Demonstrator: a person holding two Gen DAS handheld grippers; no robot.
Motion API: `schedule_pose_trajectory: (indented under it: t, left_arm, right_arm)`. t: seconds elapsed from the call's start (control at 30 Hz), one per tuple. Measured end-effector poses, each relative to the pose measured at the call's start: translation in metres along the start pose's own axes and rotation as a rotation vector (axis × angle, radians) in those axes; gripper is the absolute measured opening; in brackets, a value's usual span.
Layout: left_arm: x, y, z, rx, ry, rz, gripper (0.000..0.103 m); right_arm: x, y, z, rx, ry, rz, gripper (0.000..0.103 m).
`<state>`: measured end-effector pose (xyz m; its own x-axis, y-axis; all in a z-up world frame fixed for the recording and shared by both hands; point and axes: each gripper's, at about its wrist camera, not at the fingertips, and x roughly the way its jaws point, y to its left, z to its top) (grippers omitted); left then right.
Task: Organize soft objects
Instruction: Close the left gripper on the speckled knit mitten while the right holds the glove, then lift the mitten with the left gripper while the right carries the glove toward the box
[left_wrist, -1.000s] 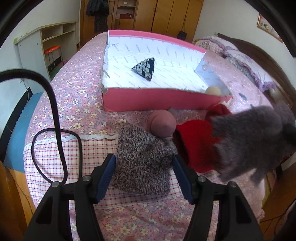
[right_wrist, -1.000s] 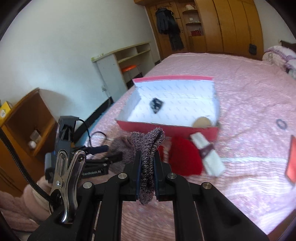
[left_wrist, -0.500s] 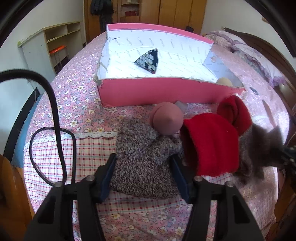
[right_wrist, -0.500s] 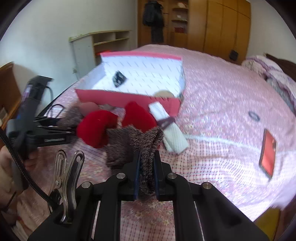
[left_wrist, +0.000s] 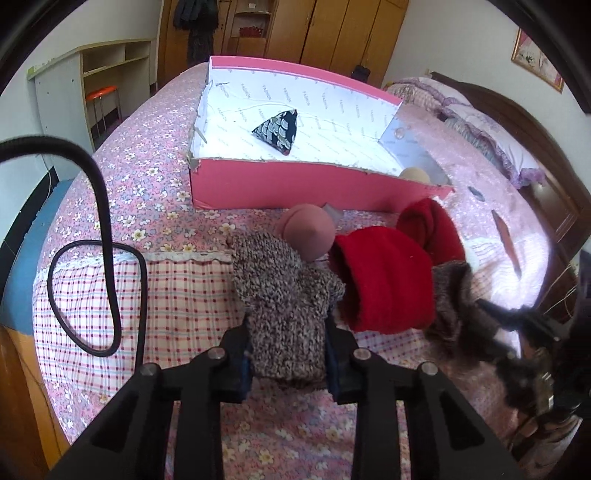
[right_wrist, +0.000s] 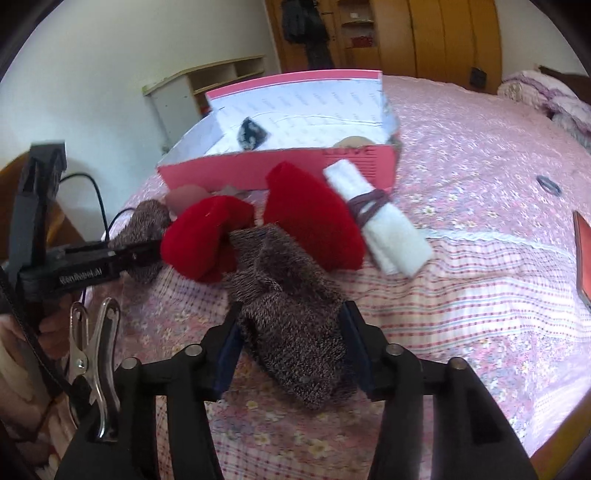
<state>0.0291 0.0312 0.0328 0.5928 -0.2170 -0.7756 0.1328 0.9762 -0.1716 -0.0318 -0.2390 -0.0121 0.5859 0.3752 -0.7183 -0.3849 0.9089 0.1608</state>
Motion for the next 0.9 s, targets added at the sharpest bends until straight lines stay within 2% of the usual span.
schedule_pose_trajectory:
  t: [0.1, 0.23, 0.33, 0.53, 0.6, 0.67, 0.7, 0.77, 0.9]
  left_arm:
    - [-0.007, 0.000, -0.001, 0.005, -0.012, -0.008, 0.031]
    - [-0.009, 0.000, -0.005, 0.030, -0.029, 0.019, 0.031]
    - [-0.010, 0.005, -0.010, 0.009, -0.032, 0.005, 0.031]
    - [-0.029, 0.011, -0.016, 0.007, -0.075, 0.002, 0.031]
    - [-0.033, 0.013, -0.018, 0.004, -0.081, 0.000, 0.031]
    - [-0.037, 0.014, -0.020, -0.003, -0.090, 0.001, 0.031]
    - [-0.039, 0.015, -0.021, -0.005, -0.092, 0.001, 0.031]
    - [-0.043, 0.015, -0.024, -0.010, -0.099, 0.002, 0.031]
    - [-0.049, 0.014, -0.030, -0.029, -0.108, -0.026, 0.031]
  right_arm:
    - [0.002, 0.011, -0.004, -0.029, -0.003, -0.005, 0.054]
    - [0.006, 0.016, -0.007, -0.039, 0.003, -0.031, 0.054]
    - [0.008, 0.022, -0.006, -0.059, 0.014, -0.063, 0.054]
    - [0.013, 0.025, -0.006, -0.020, 0.026, -0.101, 0.054]
    - [0.010, 0.026, -0.005, -0.006, 0.018, -0.108, 0.048]
    - [0.005, 0.023, -0.007, 0.022, 0.014, -0.111, 0.033]
    - [0.003, 0.021, -0.007, 0.045, 0.010, -0.096, 0.030]
    - [0.000, 0.019, -0.007, 0.065, 0.002, -0.080, 0.019]
    - [-0.010, 0.022, -0.013, 0.065, -0.028, -0.081, 0.013]
